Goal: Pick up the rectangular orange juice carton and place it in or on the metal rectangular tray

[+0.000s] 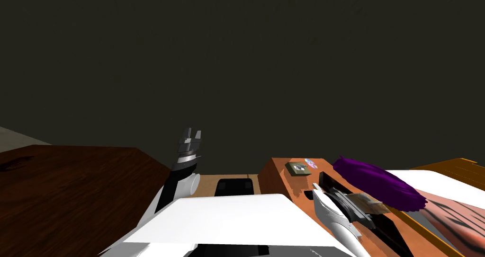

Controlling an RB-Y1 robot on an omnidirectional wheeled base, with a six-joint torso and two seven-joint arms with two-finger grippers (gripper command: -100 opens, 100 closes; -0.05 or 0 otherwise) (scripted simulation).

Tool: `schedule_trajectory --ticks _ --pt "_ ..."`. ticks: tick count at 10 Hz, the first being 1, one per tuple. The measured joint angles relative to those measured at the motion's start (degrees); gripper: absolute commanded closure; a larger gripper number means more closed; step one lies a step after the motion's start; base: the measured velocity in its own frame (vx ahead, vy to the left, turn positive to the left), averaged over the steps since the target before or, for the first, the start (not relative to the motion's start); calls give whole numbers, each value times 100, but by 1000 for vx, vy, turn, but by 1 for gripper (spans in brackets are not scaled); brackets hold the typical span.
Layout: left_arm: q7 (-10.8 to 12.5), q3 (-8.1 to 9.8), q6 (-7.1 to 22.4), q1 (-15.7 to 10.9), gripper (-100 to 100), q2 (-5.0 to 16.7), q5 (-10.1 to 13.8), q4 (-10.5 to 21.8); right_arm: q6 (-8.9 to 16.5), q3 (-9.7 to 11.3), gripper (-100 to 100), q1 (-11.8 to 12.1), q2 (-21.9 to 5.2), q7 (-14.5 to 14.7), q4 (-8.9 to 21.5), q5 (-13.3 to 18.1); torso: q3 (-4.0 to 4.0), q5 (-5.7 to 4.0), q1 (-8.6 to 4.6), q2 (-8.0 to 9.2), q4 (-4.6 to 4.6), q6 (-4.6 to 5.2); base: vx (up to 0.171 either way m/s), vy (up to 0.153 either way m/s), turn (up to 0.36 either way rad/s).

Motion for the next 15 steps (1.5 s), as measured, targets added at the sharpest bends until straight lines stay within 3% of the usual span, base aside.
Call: schedule_trajectory --ticks 2,5,6,10,11,12,15 --pt "0 0 0 0 0 0 0 0 -31 -140 100 19 -135 74 21 -18 -1 4 7 -2 0 1 59 -215 8" --pt "0 0 0 0 0 0 0 0 -103 -294 100 -158 -390 11 469 80 -4 8 12 -6 -3 7 51 -187 -4" --pt "0 -1 0 0 0 -1 0 0 -104 -304 -100 -159 -410 -6 492 87 1 8 58 4 -1 2 5 -22 3" --pt "0 -2 0 -1 0 -2 0 0 -103 -304 -100 -159 -411 -4 490 86 9 22 110 17 3 2 1 -2 0" --pt "0 -2 0 -1 0 -2 0 0 -105 -303 0 -160 -409 -4 490 86 10 24 111 18 3 4 0 0 0" --pt "0 -2 0 -1 0 -2 0 0 -106 -302 -100 -161 -409 -4 489 86 10 25 114 19 3 5 14 47 -35" --pt "0 -3 0 -1 0 -3 0 0 -347 -451 -100 -166 -731 256 472 -170 12 35 143 22 3 7 -2 88 -36"
